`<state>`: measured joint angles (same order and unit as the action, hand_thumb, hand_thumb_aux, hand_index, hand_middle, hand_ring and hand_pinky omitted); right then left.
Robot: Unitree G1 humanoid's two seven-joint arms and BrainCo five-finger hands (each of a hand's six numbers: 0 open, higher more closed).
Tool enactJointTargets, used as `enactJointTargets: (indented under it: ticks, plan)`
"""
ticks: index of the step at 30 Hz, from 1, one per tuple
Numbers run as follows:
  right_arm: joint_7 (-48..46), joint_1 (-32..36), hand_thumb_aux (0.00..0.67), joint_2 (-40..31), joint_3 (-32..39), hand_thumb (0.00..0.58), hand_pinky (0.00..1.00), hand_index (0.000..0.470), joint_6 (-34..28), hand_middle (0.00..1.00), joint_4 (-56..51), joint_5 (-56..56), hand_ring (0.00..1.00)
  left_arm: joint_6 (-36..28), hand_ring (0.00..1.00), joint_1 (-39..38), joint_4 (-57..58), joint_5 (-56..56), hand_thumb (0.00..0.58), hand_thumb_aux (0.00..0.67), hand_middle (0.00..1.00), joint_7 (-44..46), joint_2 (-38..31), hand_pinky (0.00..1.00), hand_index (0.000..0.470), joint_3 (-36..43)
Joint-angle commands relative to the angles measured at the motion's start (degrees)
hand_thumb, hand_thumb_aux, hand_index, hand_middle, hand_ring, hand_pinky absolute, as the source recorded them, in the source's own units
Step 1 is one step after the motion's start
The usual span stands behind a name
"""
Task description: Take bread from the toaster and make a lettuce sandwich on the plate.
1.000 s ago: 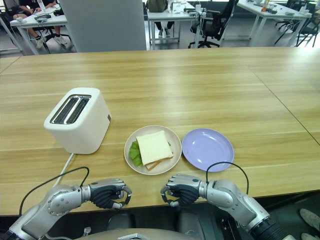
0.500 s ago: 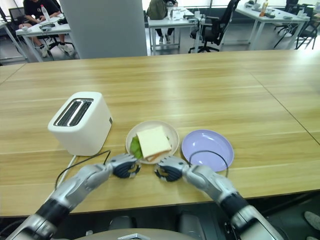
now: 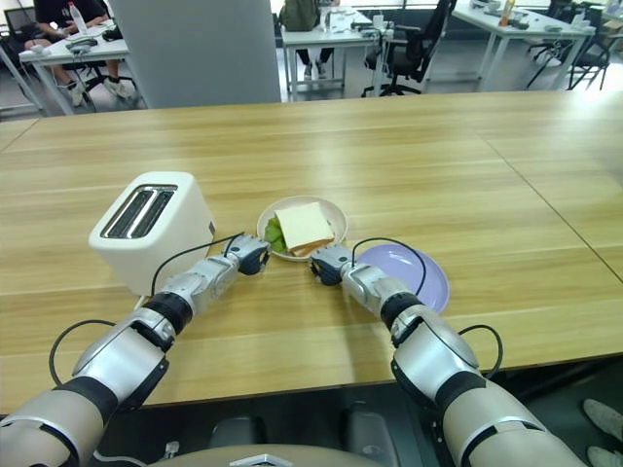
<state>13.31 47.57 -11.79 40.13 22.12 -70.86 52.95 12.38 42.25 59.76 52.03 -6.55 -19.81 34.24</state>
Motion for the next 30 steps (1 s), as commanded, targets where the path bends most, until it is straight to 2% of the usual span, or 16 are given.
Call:
enactJointTargets:
  ticks: [1, 2, 4, 5, 6, 7, 9, 10, 11, 12, 16, 17, 19, 21, 28, 30]
  plan:
    - [1.4, -3.3, 0.670, -4.5, -0.9, 0.580, 1.00, 0.460, 4.8, 1.00, 5.8, -2.0, 1.00, 1.6, 1.00, -8.0, -11.9, -5.8, 0.580, 0.670, 1.00, 3.7, -3.5, 1.00, 0.460, -3.5]
    - [1.3, -4.8, 0.670, -6.1, -1.5, 0.580, 1.00, 0.460, 6.4, 1.00, 9.1, -2.9, 1.00, 1.3, 1.00, -11.2, -17.3, -7.5, 0.579, 0.638, 1.00, 5.0, -4.7, 1.00, 0.438, -4.9]
    - [1.0, -9.7, 0.670, -10.1, -4.2, 0.580, 1.00, 0.460, 8.7, 1.00, 19.5, -5.8, 1.00, 0.7, 1.00, -18.4, -29.7, -12.1, 0.512, 0.441, 1.00, 7.1, -6.3, 1.00, 0.303, -8.7]
    - [0.9, -12.6, 0.670, -11.8, -6.1, 0.580, 1.00, 0.460, 9.4, 1.00, 25.4, -7.5, 1.00, 0.0, 1.00, -21.7, -35.5, -15.7, 0.346, 0.244, 1.00, 8.3, -6.0, 1.00, 0.168, -11.3]
    - [1.2, -16.5, 0.415, -13.4, -8.6, 0.496, 1.00, 0.285, 10.0, 1.00, 32.8, -9.8, 1.00, -1.1, 1.00, -24.8, -42.1, -20.4, 0.040, 0.024, 1.00, 9.5, -4.7, 1.00, 0.016, -14.3]
    - [0.9, -20.4, 0.000, -14.3, -11.4, 0.000, 0.80, 0.000, 10.2, 0.80, 40.0, -12.8, 0.80, -2.3, 1.00, -27.1, -48.1, -24.0, 0.000, 0.000, 1.00, 9.9, -3.2, 1.00, 0.000, -17.0]
    - [-0.1, -27.8, 0.000, -14.9, -16.6, 0.000, 0.47, 0.000, 9.7, 0.47, 54.0, -18.7, 0.47, -3.0, 1.00, -29.9, -58.9, -27.4, 0.000, 0.000, 1.00, 7.7, -0.3, 1.00, 0.000, -21.5]
    - [-0.1, -30.8, 0.000, -14.5, -18.8, 0.000, 0.25, 0.000, 9.3, 0.25, 59.7, -20.8, 0.25, -2.7, 1.00, -30.7, -62.7, -28.3, 0.000, 0.000, 1.00, 6.2, 1.2, 1.00, 0.000, -23.1]
    - [-0.4, -33.1, 0.000, -14.1, -20.6, 0.000, 0.07, 0.000, 8.8, 0.07, 64.0, -22.2, 0.07, -2.6, 1.00, -31.4, -65.5, -29.0, 0.000, 0.000, 1.00, 5.4, 2.5, 1.00, 0.000, -24.2]
    - [0.1, -35.2, 0.000, -13.4, -22.4, 0.000, 0.00, 0.000, 8.4, 0.00, 67.8, -23.2, 0.00, -1.8, 0.75, -32.5, -68.4, -29.7, 0.000, 0.000, 0.75, 4.4, 4.1, 0.75, 0.000, -24.9]
    - [2.3, -40.8, 0.000, -8.7, -26.9, 0.000, 0.00, 0.000, 9.1, 0.00, 74.7, -27.0, 0.00, 2.8, 0.36, -36.7, -73.8, -29.8, 0.000, 0.000, 0.36, 1.2, 7.6, 0.36, 0.000, -25.6]
    - [2.7, -41.9, 0.000, -7.7, -27.3, 0.000, 0.00, 0.000, 9.6, 0.00, 75.4, -27.3, 0.00, 3.9, 0.36, -37.4, -73.5, -29.3, 0.000, 0.000, 0.36, 0.5, 8.0, 0.36, 0.000, -25.7]
    - [3.5, -44.2, 0.000, -5.6, -27.5, 0.000, 0.00, 0.000, 10.7, 0.00, 75.2, -27.1, 0.00, 6.7, 0.19, -38.5, -72.0, -29.0, 0.000, 0.000, 0.19, -1.4, 8.5, 0.19, 0.000, -26.4]
    - [3.9, -45.4, 0.000, -4.2, -27.0, 0.000, 0.00, 0.000, 12.5, 0.00, 73.8, -26.4, 0.00, 8.7, 0.11, -39.5, -70.8, -29.5, 0.000, 0.000, 0.11, -3.0, 9.0, 0.11, 0.000, -27.3]
    - [3.0, -46.6, 0.000, -0.3, -27.4, 0.000, 0.00, 0.000, 15.6, 0.00, 69.2, -29.5, 0.00, 15.7, 0.09, -42.6, -66.9, -36.7, 0.000, 0.000, 0.09, -2.1, 10.1, 0.09, 0.000, -29.3]
    - [3.0, -46.7, 0.000, -0.4, -27.3, 0.000, 0.00, 0.000, 17.1, 0.00, 68.8, -28.3, 0.00, 17.0, 0.05, -43.4, -67.0, -36.7, 0.000, 0.000, 0.05, -1.2, 9.6, 0.05, 0.000, -29.1]
